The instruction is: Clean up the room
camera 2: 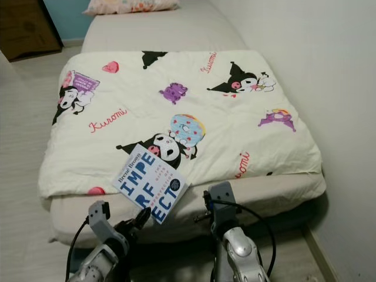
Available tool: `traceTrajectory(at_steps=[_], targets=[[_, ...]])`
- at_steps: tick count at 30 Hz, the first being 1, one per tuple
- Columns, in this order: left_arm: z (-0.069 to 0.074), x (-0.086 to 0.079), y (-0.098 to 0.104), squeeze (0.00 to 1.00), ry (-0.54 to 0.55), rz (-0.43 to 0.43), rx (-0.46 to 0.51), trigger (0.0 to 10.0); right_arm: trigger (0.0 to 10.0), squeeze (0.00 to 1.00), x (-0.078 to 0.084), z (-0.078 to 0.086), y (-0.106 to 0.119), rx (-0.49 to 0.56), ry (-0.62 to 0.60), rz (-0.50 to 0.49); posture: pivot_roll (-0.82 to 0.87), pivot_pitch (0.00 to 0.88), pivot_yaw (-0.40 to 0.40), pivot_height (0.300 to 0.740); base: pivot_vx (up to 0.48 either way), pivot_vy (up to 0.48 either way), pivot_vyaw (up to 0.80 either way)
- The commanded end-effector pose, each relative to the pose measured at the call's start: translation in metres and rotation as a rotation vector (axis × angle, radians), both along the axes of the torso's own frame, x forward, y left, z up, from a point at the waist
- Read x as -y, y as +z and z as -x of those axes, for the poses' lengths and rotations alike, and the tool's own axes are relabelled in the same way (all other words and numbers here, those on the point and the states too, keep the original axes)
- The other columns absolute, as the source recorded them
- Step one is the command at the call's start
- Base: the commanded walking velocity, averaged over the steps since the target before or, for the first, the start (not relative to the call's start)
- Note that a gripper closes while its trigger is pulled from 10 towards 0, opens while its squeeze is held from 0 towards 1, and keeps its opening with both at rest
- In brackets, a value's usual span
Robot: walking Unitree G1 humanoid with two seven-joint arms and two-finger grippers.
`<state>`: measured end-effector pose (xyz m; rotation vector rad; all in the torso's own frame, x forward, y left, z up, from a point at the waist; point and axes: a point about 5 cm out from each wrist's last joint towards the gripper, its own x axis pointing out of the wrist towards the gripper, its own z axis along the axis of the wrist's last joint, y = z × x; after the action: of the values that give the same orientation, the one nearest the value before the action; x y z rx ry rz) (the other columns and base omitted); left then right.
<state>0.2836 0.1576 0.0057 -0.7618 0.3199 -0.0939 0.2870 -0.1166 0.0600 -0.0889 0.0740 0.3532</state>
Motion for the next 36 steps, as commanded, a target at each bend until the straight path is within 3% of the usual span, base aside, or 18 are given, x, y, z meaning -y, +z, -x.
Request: traceTrajectory(at_steps=[1,7,10,14,22,24,27,36], targets=[[0.009,0.0,-0.013,0.0,0.001,0.028,-0.068,10.0,10.0,0.0,-0.002,0.004,-0.003,-0.017,0.009,0.009,-0.16,0.355,-0.028,0.566,0.0,0.0,0.0],[0.0,0.004,-0.005,0.0,-0.026,0.016,-0.03,10.0,10.0,0.0,-0.004,0.004,0.001,-0.012,0.012,0.009,-0.15,0.355,-0.024,0.566,0.0,0.0,0.0],[-0.004,0.01,0.003,0.0,-0.105,-0.123,0.039,10.0,10.0,0.0,-0.008,0.003,0.003,-0.006,0.018,0.006,-0.14,0.343,-0.018,0.566,0.0,0.0,0.0],[-0.007,0.012,0.008,0.0,-0.108,-0.136,0.074,10.0,10.0,0.0,-0.009,0.002,0.004,-0.007,0.019,0.006,-0.15,0.343,-0.02,0.566,0.0,0.0,0.0],[-0.022,0.013,0.014,0.0,-0.036,0.016,0.04,10.0,10.0,0.0,-0.009,0.002,0.005,-0.01,0.027,0.018,-0.16,0.339,-0.022,0.566,0.0,0.0,0.0],[-0.022,0.013,0.014,0.0,-0.036,0.016,0.04,10.0,10.0,0.0,-0.009,0.002,0.005,-0.01,0.027,0.018,-0.16,0.339,-0.022,0.566,0.0,0.0,0.0],[-0.023,0.006,0.011,0.0,0.04,0.077,-0.002,10.0,10.0,0.0,-0.009,0.003,0.006,-0.008,0.029,0.024,-0.16,0.343,-0.019,0.566,0.0,0.0,0.0],[-0.03,-0.002,0.019,0.0,0.144,0.212,0.028,10.0,10.0,0.0,-0.007,0.005,0.006,-0.008,0.03,0.036,-0.17,0.344,-0.017,0.566,0.0,0.0,0.0]])
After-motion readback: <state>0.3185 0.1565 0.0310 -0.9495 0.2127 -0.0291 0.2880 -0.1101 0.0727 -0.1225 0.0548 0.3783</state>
